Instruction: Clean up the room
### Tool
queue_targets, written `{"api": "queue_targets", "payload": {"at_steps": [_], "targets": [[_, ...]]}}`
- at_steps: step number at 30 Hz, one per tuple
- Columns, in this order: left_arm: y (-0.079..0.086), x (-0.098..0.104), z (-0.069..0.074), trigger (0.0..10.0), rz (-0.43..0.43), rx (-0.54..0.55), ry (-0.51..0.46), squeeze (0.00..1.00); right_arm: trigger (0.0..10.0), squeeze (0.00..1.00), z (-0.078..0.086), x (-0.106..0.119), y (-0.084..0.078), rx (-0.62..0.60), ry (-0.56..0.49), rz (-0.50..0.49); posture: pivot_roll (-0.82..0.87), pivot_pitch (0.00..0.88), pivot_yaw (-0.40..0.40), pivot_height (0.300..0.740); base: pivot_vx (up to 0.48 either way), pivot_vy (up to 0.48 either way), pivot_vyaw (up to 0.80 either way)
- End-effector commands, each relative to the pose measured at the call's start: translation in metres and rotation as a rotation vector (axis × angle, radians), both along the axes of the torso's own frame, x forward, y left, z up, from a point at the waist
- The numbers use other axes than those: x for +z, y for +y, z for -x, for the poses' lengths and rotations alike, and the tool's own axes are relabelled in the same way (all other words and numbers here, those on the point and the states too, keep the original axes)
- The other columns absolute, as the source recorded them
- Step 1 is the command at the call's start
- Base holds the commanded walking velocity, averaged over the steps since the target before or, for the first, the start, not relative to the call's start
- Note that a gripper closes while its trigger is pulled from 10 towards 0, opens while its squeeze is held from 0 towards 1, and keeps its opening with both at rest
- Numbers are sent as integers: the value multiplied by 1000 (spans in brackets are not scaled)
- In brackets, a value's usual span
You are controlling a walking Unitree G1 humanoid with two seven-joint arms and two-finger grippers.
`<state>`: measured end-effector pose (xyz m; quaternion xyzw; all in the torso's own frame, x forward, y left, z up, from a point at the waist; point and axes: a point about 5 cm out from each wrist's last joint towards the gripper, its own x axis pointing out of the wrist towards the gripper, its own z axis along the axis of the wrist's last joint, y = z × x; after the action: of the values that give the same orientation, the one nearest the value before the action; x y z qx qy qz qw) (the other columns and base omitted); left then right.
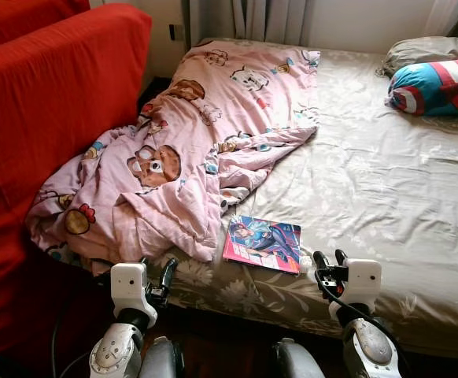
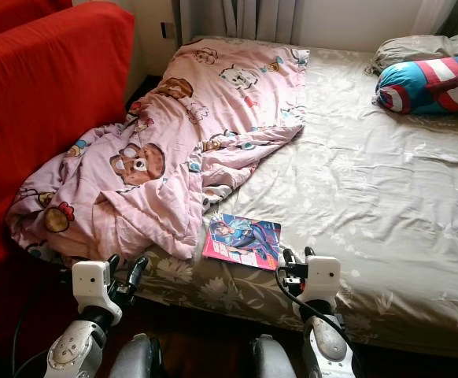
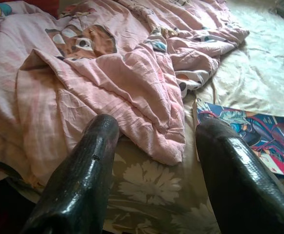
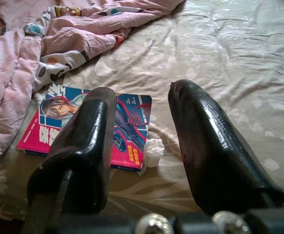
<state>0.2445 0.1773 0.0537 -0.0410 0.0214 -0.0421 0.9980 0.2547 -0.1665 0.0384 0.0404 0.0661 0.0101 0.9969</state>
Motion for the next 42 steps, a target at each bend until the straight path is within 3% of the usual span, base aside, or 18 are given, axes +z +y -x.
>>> {"api": "queue_targets", "payload": {"at_steps": [1,35,42], "targets": [[-3,-2,2,10000,1,-14,15,0,10000,0,2,1,-2,-4,2,1,-100,148,-26,631,259,0,0],[-3,0,0,10000,-4,-25,10,0,10000,0,2,-11,1,5,38,-16,-98,143,-12,631,307,0,0],[-1,0,0,10000,-20,-18,10,0,10000,0,4,-24,-7,-101,117,-89,-84,153,-11,631,0,0,0]]}}
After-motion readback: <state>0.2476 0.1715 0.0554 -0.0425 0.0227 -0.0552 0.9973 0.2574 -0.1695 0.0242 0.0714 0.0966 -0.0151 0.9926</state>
